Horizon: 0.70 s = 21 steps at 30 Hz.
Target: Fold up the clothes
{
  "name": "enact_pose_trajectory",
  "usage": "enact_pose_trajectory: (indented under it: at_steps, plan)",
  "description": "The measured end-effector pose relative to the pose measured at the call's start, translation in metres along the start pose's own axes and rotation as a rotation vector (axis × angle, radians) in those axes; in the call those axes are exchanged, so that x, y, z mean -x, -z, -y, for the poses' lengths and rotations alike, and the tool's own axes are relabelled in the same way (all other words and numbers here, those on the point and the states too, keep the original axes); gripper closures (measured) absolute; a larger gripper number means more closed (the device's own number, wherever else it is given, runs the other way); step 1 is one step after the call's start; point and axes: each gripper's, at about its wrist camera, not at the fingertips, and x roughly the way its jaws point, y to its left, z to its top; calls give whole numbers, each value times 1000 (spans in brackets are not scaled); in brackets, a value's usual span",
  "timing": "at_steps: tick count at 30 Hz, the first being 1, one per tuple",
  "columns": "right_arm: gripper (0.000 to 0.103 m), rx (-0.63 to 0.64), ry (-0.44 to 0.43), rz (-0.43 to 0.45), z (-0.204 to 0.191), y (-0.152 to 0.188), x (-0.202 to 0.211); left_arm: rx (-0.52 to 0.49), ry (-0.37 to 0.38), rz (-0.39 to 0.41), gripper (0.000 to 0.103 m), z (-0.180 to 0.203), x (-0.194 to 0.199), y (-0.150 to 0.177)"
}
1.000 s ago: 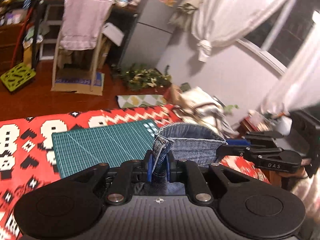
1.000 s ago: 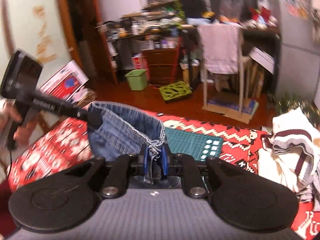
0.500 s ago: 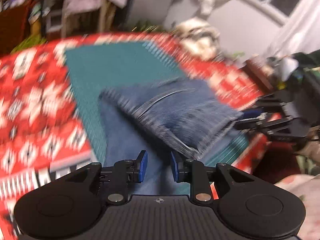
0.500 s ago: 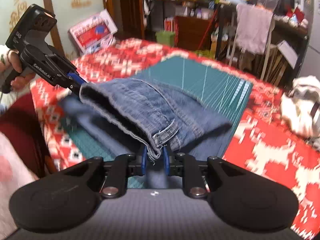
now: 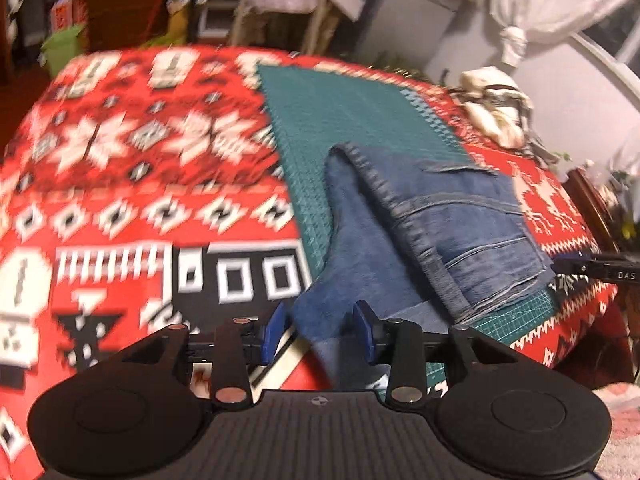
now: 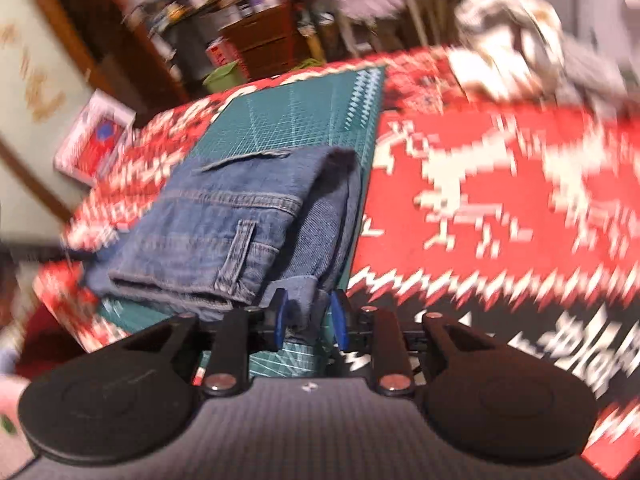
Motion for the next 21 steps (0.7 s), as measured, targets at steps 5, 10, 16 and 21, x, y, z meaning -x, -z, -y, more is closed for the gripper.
enact_pose_trajectory:
  at_steps: [5, 10, 16, 21]
  plan:
    - [76, -109, -23, -36, 13, 0, -17, 169, 87, -21, 65, -21, -10, 6]
    - [87, -40, 18, -54, 2, 1, -18, 190, 119, -16, 96, -24, -10, 6]
    - [89, -17, 22, -96, -11, 8, 1, 164, 106, -27, 98, -16, 1, 13]
    - [89, -27, 21, -144, -10, 29, 24, 144, 118, -69, 98, -6, 11, 30]
